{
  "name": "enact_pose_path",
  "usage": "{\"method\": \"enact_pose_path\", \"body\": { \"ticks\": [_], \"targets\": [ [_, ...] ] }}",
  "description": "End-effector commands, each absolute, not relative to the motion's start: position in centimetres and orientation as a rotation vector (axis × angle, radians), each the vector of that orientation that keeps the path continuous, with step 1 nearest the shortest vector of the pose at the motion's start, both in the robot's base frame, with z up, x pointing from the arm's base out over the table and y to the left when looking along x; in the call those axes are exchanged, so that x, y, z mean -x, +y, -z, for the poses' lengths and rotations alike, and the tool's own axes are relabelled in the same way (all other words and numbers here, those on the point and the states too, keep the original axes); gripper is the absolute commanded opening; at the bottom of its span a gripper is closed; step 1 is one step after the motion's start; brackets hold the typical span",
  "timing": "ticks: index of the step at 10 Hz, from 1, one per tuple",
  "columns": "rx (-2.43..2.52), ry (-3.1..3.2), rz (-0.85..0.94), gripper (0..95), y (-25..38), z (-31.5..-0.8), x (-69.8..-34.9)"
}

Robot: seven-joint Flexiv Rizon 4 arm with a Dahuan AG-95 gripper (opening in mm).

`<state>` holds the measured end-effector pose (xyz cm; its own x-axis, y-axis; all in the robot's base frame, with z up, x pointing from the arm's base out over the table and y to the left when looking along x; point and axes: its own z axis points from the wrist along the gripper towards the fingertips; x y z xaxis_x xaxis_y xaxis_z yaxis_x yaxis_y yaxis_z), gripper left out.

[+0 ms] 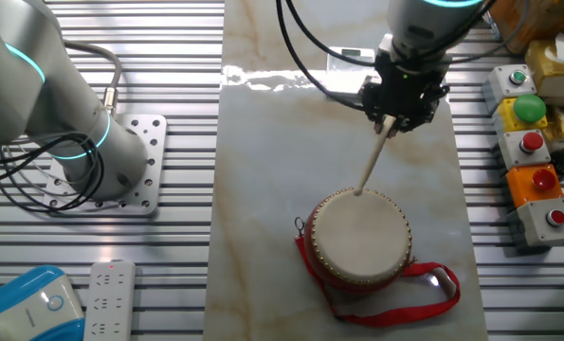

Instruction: Play the drum

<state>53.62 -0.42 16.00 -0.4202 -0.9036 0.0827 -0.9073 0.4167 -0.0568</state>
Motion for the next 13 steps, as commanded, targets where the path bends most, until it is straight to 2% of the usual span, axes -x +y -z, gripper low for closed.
{"method": "enact_pose_path", "body": {
  "ticks": [1,13],
  "targets": [
    [-2.120,-2.295,-0.116,0.0,-0.48,-16.02,-53.60],
    [-2.216,-2.199,-0.172,0.0,-0.57,-16.47,-53.36]
  ]
}}
